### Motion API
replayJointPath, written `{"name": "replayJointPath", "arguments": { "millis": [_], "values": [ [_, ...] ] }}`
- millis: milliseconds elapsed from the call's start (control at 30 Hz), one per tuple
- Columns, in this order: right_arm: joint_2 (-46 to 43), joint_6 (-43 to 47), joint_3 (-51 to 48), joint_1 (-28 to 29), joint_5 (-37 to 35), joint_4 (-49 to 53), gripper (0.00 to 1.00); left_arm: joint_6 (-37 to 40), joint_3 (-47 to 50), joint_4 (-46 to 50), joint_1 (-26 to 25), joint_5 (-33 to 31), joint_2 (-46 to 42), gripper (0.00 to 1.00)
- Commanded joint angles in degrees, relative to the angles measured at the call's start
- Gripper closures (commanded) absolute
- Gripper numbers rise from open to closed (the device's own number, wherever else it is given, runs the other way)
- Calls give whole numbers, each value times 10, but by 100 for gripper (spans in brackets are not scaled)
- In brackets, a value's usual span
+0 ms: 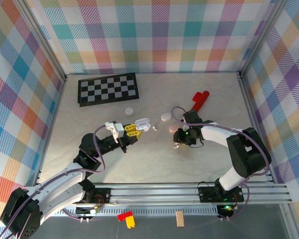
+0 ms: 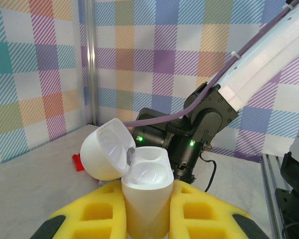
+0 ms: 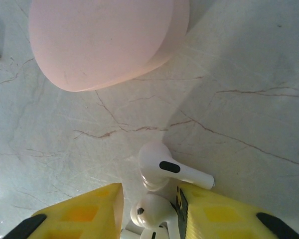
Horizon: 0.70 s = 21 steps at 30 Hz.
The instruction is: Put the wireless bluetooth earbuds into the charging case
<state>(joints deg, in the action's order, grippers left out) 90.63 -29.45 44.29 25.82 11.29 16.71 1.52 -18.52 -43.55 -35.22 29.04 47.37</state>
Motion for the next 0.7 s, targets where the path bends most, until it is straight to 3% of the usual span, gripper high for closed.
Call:
{"name": "replayJointPath", "arguments": {
  "millis": [0,667],
  "values": [
    [-6,12,-15,4,22,20,67,3,3,-9,-7,13,-11,90],
    [16,16,-27,3,36,24,70,1,-4,5,-7,15,-12,90]
  ]
}}
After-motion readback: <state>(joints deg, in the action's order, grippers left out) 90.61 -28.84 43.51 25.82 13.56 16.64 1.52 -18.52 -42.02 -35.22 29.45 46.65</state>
